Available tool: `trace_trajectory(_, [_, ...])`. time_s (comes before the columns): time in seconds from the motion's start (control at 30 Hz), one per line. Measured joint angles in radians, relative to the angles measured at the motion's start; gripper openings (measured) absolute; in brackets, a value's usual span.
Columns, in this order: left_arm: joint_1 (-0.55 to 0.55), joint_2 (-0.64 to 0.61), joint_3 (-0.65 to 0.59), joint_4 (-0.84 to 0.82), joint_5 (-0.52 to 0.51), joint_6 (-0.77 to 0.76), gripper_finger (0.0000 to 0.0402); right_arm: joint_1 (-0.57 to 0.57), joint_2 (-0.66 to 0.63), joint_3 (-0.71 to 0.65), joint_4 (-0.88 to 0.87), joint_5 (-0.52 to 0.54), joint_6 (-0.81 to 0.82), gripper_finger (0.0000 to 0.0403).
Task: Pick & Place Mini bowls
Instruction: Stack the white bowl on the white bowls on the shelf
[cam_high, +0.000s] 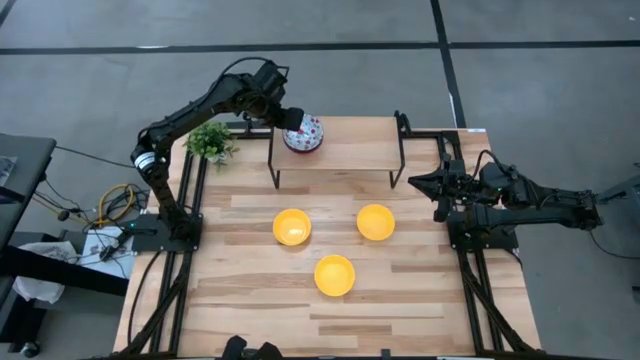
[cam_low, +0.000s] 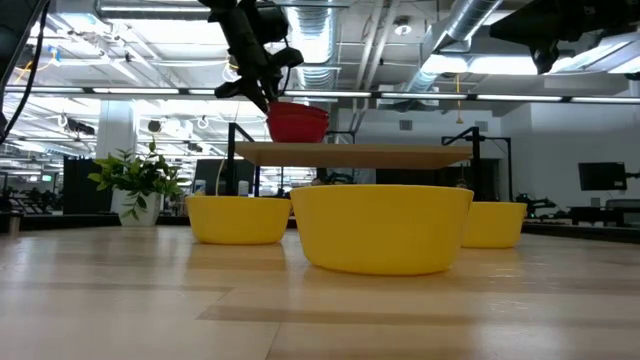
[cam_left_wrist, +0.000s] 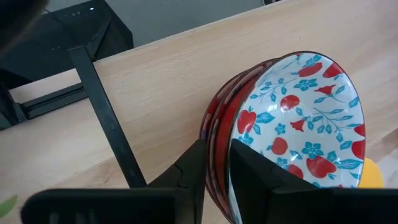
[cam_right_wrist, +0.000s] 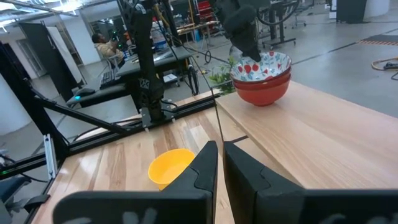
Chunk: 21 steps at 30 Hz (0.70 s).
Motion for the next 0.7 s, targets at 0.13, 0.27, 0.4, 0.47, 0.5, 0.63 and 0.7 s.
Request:
trace_trajectory(0.13, [0.001, -0.004, 0.000, 0.000, -0.002, 0.000, 0.0067, 0.000, 0.000, 0.000, 0.000, 0.000, 0.000, 0.0017])
trace_trajectory(0.27, [0.002, -0.020, 0.000, 0.000, -0.025, 0.004, 0.0067, 0.000, 0.000, 0.000, 0.000, 0.000, 0.000, 0.0017])
trace_trajectory(0.4, [0.003, -0.034, 0.000, 0.000, -0.054, 0.004, 0.0067, 0.000, 0.000, 0.000, 0.000, 0.000, 0.000, 0.0017])
trace_trajectory(0.47, [0.000, -0.035, 0.000, 0.000, -0.055, 0.004, 0.0067, 0.000, 0.000, 0.000, 0.000, 0.000, 0.000, 0.0017])
trace_trajectory(0.5, [0.000, -0.035, 0.000, 0.000, -0.056, 0.004, 0.0067, 0.000, 0.000, 0.000, 0.000, 0.000, 0.000, 0.0017])
trace_trajectory(0.63, [0.000, -0.035, 0.000, 0.000, -0.057, 0.004, 0.0067, 0.000, 0.000, 0.000, 0.000, 0.000, 0.000, 0.0017])
trace_trajectory(0.7, [0.002, -0.042, 0.000, 0.000, -0.057, 0.004, 0.0067, 0.000, 0.000, 0.000, 0.000, 0.000, 0.001, 0.0017])
